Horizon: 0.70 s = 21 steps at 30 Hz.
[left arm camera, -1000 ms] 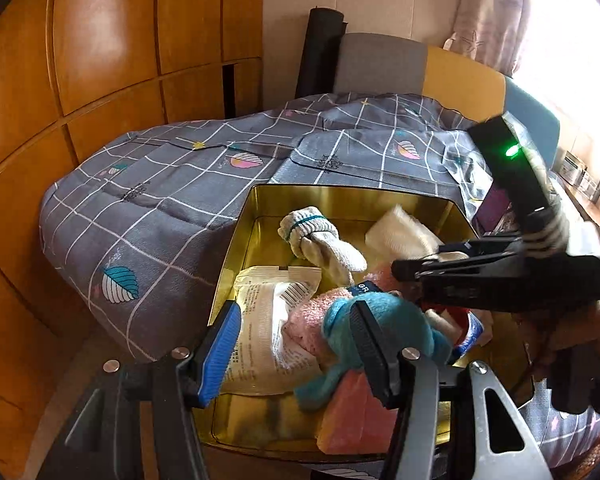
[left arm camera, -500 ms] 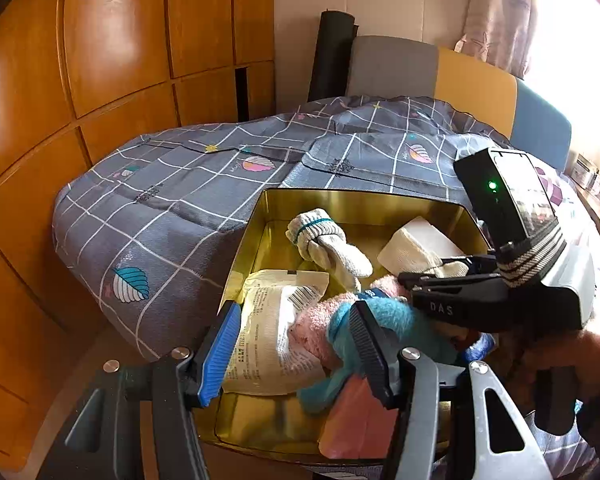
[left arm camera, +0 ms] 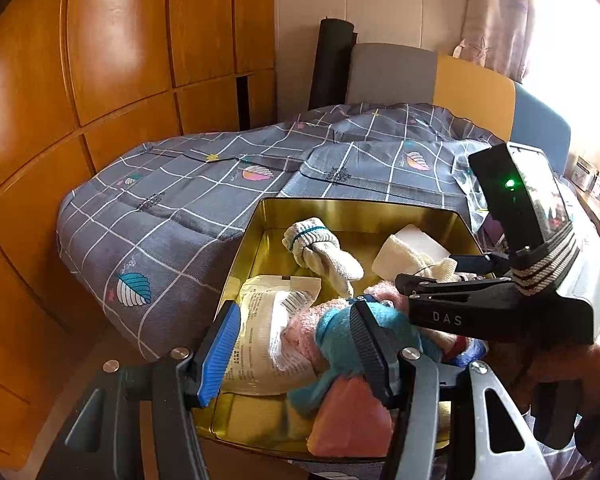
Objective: Organize soft objects
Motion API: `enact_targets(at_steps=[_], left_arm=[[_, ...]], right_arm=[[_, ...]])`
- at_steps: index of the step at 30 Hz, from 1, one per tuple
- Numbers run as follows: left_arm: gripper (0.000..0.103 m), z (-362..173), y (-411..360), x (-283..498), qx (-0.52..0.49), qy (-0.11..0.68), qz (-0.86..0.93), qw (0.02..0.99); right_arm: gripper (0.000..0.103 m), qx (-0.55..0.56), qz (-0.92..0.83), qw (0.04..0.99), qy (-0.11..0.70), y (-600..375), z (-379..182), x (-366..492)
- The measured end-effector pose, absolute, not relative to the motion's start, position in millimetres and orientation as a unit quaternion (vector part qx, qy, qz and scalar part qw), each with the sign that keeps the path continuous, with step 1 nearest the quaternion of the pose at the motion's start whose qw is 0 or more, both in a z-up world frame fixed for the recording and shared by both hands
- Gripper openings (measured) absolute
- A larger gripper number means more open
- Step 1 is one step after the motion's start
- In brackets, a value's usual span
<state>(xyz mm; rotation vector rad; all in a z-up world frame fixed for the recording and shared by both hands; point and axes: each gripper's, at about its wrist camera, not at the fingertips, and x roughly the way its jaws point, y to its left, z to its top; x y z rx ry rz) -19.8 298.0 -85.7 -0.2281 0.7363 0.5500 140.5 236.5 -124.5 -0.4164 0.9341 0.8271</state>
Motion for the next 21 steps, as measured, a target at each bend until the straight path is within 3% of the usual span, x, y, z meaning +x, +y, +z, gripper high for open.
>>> enact_targets(at_steps=[15, 21], left_arm=[[0.058, -70.8, 282.2, -21.8, -0.108, 0.325, 0.28, 0.897], [0.058, -67.6, 269.0, -17.6, -0.092, 0.324, 0.289, 0.896]], right_arm=[[0.092, -0.115, 0.324, 0.873, 0.346, 175.2, -70.2, 114.4], [0.095, -0.092, 0.3, 0.893, 0.323, 146.1, -60.7, 101.2]])
